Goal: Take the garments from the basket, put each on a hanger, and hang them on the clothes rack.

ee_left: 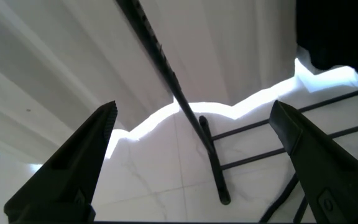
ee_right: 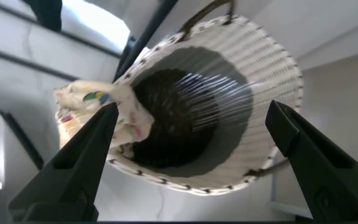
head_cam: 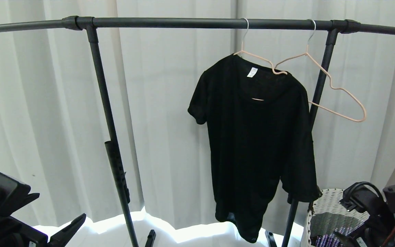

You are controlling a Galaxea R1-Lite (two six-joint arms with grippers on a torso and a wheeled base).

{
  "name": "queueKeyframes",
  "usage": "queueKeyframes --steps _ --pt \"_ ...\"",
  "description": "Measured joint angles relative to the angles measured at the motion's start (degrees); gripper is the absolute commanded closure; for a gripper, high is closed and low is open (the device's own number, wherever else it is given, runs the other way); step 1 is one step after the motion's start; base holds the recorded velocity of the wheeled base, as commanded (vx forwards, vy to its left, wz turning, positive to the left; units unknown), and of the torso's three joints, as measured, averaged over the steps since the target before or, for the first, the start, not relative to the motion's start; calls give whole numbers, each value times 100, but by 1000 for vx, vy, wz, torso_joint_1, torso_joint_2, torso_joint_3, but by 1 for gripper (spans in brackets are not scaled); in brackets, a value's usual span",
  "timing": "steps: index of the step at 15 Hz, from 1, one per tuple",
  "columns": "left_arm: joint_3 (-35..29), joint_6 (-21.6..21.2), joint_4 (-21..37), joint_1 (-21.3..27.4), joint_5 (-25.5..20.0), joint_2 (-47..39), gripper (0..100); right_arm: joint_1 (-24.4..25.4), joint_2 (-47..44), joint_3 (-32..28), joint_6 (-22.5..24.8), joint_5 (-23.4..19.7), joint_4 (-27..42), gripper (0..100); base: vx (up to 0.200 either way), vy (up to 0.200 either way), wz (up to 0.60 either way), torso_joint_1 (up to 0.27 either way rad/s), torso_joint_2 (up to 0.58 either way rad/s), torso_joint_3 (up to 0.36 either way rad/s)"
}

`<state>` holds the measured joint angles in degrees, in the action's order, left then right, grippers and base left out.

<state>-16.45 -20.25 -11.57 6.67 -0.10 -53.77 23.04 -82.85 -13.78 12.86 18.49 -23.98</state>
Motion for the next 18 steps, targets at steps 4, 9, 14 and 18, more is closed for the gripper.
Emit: queueKeyframes --steps 4,9,14,18 --pt "18 6 0 116 0 28 0 173 -1448 441 0 -411 -1097 0 0 0 0 0 0 0" --pt "115 9 -2 123 0 46 0 177 -2666 400 -6 -547 -1239 0 0 0 0 0 0 0" --pt "232 5 0 124 0 41 0 -284 -3377 35 -9 -523 -1236 0 0 0 0 0 0 0" --pt "284 6 -2 215 0 30 0 -341 -3505 52 0 -522 -1302 100 0 0 0 0 0 0"
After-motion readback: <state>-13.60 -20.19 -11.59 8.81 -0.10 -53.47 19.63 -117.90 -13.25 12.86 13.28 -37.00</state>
